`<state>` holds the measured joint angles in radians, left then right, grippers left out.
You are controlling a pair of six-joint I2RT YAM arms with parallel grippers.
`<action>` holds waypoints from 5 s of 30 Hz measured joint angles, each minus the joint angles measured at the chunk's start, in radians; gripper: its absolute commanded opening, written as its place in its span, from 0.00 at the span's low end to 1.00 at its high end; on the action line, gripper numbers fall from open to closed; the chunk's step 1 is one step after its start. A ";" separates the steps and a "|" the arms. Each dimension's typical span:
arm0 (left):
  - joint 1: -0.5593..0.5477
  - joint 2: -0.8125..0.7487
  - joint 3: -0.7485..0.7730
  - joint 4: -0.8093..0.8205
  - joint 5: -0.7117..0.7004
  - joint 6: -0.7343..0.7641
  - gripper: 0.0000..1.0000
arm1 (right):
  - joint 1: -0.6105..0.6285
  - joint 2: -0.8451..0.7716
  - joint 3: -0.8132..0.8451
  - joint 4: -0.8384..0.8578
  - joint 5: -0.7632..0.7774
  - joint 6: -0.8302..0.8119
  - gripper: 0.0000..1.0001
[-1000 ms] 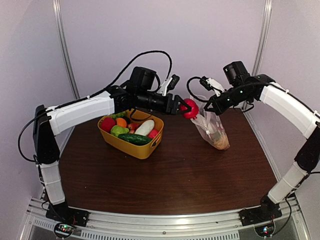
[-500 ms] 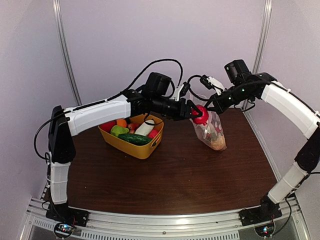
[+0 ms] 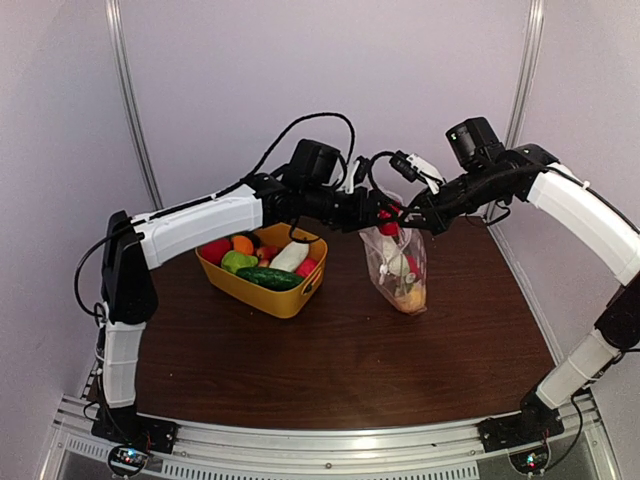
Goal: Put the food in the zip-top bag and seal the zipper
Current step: Place the fake fruit in the zipper food storage bag, then pick up the fake vegetable from the bin, then place the fake vegetable in the zipper food storage bag.
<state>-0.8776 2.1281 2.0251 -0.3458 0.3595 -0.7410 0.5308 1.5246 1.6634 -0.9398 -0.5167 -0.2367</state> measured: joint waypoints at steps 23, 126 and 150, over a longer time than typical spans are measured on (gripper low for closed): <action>-0.002 -0.229 -0.039 -0.116 -0.086 0.157 0.98 | -0.089 -0.001 0.000 0.018 0.056 0.009 0.00; -0.066 -0.426 -0.672 1.008 -0.205 0.200 0.20 | -0.103 0.013 -0.019 0.046 0.072 0.085 0.00; -0.101 -0.091 -0.500 1.433 -0.706 0.043 0.00 | -0.100 -0.008 -0.019 0.053 -0.023 0.140 0.00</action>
<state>-0.9783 2.0369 1.5249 1.0870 -0.3466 -0.6979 0.4309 1.5166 1.6447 -0.8864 -0.5392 -0.0967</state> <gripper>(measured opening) 0.490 0.003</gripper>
